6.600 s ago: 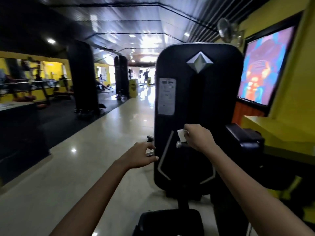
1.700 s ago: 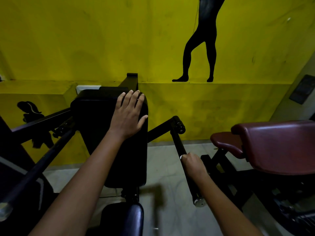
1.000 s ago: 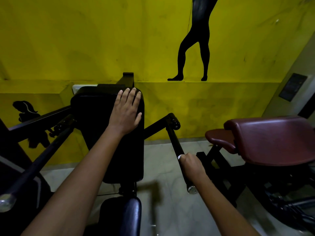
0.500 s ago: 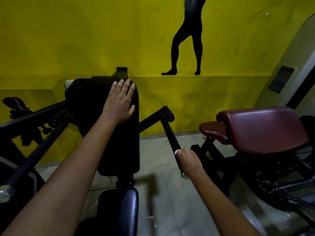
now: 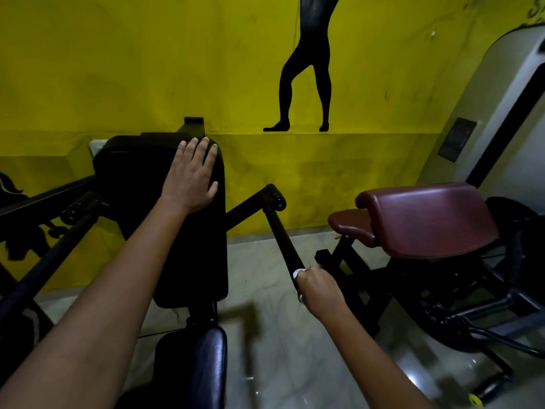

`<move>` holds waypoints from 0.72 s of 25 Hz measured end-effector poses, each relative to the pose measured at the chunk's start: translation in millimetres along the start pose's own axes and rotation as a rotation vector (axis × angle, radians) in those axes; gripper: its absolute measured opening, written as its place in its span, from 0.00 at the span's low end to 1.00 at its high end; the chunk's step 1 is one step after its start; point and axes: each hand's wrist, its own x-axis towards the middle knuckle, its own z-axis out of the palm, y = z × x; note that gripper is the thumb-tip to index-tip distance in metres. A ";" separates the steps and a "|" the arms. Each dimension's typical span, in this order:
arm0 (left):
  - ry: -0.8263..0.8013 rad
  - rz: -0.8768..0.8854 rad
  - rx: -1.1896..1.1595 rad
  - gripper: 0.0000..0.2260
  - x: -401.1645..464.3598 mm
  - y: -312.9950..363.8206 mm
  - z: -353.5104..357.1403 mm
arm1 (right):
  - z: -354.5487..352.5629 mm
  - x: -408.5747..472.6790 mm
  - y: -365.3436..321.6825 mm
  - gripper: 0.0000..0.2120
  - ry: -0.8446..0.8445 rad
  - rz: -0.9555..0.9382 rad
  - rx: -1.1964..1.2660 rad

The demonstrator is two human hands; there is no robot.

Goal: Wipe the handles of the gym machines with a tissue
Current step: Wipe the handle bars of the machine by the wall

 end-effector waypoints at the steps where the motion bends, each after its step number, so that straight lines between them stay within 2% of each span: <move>1: 0.002 0.001 -0.001 0.34 0.1 0.2 0.3 | -0.9 -1.0 0.5 0.10 -0.006 -0.003 0.000; 11: 0.053 -0.009 -0.020 0.33 -0.3 2.8 6.3 | 16.4 8.8 3.0 0.13 0.053 -0.034 0.083; 18: 0.143 -0.031 -0.021 0.33 0.6 5.0 16.6 | 22.8 27.7 -2.6 0.09 0.125 0.068 0.193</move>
